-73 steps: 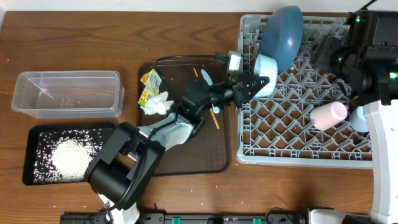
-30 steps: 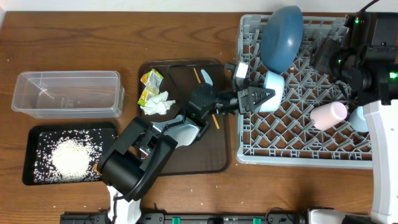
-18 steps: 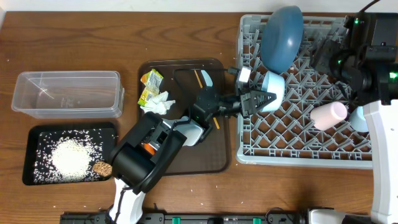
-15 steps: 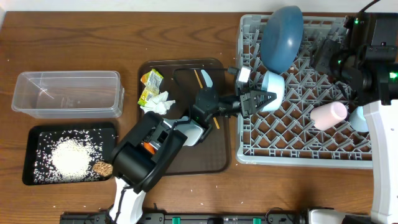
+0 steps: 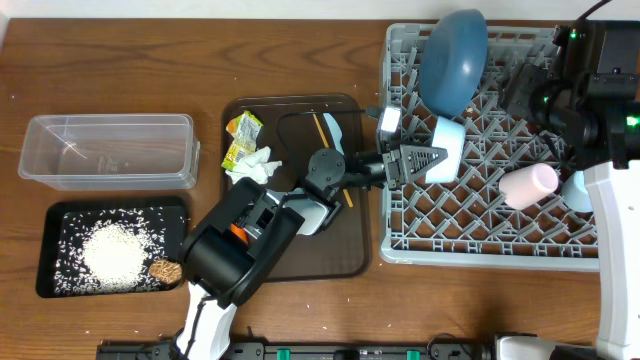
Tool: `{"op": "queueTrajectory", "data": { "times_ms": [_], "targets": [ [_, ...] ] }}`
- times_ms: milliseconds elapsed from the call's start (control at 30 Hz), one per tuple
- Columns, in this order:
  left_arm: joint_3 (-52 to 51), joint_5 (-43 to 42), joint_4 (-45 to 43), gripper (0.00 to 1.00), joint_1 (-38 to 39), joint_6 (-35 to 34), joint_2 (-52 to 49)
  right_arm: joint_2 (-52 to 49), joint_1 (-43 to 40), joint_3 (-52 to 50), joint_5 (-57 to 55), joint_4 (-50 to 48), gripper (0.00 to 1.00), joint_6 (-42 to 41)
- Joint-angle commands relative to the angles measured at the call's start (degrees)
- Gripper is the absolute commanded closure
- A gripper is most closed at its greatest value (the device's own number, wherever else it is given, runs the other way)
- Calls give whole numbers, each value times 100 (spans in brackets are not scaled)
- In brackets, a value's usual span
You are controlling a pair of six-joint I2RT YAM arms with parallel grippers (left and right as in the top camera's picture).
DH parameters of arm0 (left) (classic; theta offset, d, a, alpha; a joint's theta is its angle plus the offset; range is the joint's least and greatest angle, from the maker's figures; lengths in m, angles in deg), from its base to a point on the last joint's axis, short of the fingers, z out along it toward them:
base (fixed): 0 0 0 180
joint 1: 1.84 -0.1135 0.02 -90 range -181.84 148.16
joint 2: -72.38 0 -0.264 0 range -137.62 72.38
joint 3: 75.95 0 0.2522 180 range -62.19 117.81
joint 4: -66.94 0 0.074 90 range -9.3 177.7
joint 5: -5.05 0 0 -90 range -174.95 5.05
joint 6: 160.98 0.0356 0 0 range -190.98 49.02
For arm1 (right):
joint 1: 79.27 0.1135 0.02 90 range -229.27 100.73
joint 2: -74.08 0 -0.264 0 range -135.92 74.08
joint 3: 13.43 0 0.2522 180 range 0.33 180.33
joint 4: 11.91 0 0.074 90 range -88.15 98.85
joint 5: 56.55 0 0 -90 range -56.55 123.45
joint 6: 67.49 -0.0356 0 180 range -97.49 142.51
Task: Sort waste into correct bins and load items into the dishwasher rack
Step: 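Hand the bowl from the left gripper to the right gripper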
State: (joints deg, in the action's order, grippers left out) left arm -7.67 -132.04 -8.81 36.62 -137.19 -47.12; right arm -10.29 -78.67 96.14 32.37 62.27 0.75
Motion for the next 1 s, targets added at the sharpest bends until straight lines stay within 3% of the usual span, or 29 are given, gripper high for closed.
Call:
{"op": "queueTrajectory", "data": {
  "times_ms": [0, 567, 667, 733, 833, 867, 900, 967],
  "targets": [
    [9, -179, 83, 94, 13, -44, -39, -22, -33, 9, -42, 31, 42, -28],
    [-299, 13, 369, 92, -17, 271, -42, -22, -33, 9, -39, 92, 42, -28],
    [-299, -20, 372, 68, -105, 245, -42, -22, -33, 9, -39, 92, 42, -28],
    [-299, -79, 369, 66, -195, 223, -42, -22, -33, 9, -39, 92, 42, -31],
    [-299, -208, 369, 51, -341, 129, -42, -22, -33, 9, -39, 92, 42, -28],
    [-299, -293, 369, 24, -389, 92, -42, -22, -33, 9, -39, 92, 42, -28],
    [-299, -385, 369, 10, -428, 94, -39, -22, -33, 9, -39, 92, 42, -28],
    [-299, -603, 372, 2, -511, 96, -42, -22, -33, 9, -39, 90, 42, -31]
  ]
}}
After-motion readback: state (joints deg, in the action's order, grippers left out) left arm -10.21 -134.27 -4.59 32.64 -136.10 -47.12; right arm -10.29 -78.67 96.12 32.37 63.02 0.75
